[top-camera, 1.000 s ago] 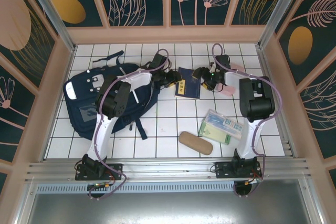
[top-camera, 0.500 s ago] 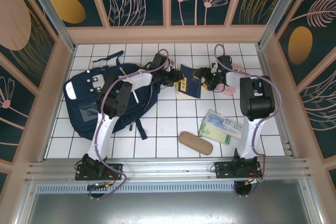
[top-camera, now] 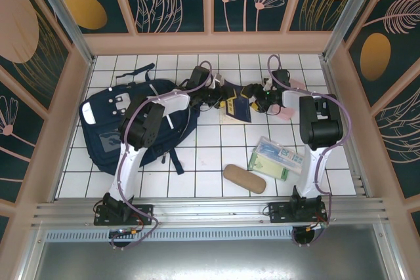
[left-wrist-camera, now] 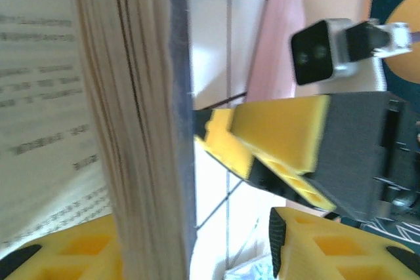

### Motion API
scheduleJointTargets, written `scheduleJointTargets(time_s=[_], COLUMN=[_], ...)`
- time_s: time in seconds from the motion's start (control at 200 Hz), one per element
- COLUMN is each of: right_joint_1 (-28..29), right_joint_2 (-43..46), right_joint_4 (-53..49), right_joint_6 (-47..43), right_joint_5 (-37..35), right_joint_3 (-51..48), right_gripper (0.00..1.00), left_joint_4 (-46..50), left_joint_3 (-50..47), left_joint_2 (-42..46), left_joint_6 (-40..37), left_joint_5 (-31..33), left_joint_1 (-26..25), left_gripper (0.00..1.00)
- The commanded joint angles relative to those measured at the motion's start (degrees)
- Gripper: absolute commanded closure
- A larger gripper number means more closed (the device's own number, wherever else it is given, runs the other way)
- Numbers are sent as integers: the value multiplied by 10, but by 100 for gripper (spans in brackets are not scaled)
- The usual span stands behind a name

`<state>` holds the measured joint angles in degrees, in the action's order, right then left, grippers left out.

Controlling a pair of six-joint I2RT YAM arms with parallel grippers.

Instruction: Pack books, pencil case, and school supplies into a backpack

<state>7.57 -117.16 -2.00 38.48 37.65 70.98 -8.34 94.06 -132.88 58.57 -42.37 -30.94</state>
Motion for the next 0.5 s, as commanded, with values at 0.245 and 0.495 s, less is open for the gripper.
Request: scheduleJointTargets(time_s=[0.245, 0.495], right_joint_1=[16, 16], right_joint_2=[-47, -38], right_joint_4=[8, 26], right_joint_6=[2, 12], right_joint_5=[12, 23], right_joint_3=[-16, -26], right_gripper=[29, 29], left_joint_4=[38, 81], left_joint_3=[29, 30], left_joint_2=[-13, -34], left_joint_6=[-28, -72], left_joint_5=[15, 54], left_joint_1=[-5, -5], left_gripper=[56, 84])
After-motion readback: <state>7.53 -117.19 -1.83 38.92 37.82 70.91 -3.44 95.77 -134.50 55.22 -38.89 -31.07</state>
